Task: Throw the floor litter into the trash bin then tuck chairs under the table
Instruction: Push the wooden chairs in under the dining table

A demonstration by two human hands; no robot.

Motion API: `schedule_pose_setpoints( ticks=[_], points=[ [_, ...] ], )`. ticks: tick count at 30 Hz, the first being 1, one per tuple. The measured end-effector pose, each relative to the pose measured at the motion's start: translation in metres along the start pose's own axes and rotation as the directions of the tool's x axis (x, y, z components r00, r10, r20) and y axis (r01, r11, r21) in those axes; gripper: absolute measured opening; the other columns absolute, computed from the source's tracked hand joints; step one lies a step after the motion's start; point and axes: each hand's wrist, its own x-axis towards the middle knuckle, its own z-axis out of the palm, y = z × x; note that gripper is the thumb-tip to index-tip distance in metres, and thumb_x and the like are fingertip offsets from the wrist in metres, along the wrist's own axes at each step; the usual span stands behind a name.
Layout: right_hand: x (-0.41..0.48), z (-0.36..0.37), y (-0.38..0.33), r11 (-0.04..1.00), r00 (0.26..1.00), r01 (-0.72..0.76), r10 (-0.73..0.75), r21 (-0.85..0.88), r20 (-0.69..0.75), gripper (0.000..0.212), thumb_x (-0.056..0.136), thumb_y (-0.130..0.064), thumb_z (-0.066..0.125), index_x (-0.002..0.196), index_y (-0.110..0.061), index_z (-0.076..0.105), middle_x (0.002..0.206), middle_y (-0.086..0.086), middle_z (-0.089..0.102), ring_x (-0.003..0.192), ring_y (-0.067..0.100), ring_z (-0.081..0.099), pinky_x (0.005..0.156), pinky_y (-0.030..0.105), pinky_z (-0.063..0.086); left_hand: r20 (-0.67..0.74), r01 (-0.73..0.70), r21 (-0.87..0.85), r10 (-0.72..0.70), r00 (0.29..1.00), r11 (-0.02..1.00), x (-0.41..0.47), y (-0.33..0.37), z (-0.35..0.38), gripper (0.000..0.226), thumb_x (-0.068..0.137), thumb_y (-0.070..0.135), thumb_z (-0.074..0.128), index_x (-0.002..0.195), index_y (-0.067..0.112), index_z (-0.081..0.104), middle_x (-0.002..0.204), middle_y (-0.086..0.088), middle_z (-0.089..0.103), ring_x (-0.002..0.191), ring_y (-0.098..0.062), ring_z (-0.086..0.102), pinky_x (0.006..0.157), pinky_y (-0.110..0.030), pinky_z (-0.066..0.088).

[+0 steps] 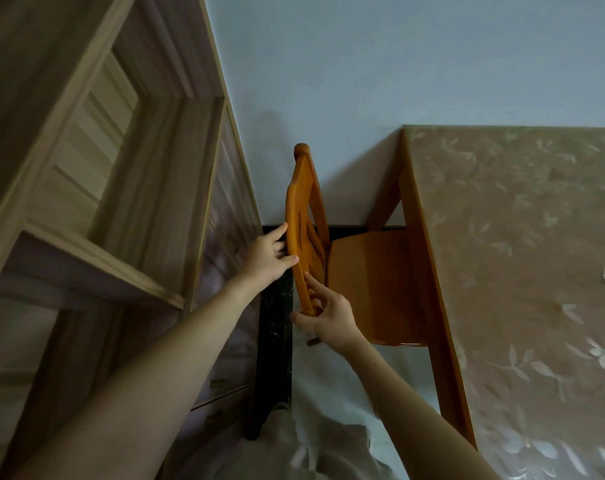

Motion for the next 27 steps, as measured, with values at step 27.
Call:
schedule_pose_setpoints(
  ticks=[27],
  points=[
    [0.061,-0.007,-0.011,0.996,0.996,-0.037,0.03,-0.087,-0.087,0.091,0.066,-0.043,0.079,0.147,-0.036,0.038,0.069,-0.009,0.059,0.056,0.011,0.056,0.061,0.029,0.056,-0.116,-0.007,-0.037,0.002,0.993,0.999,0.057,0.032,-0.002,0.072,0.081,0.012,0.075,0.143,0.014,0.04,0.115,-0.013,0.069,0.098,-0.019,0.068,0.087,-0.037,0.056]
  ],
)
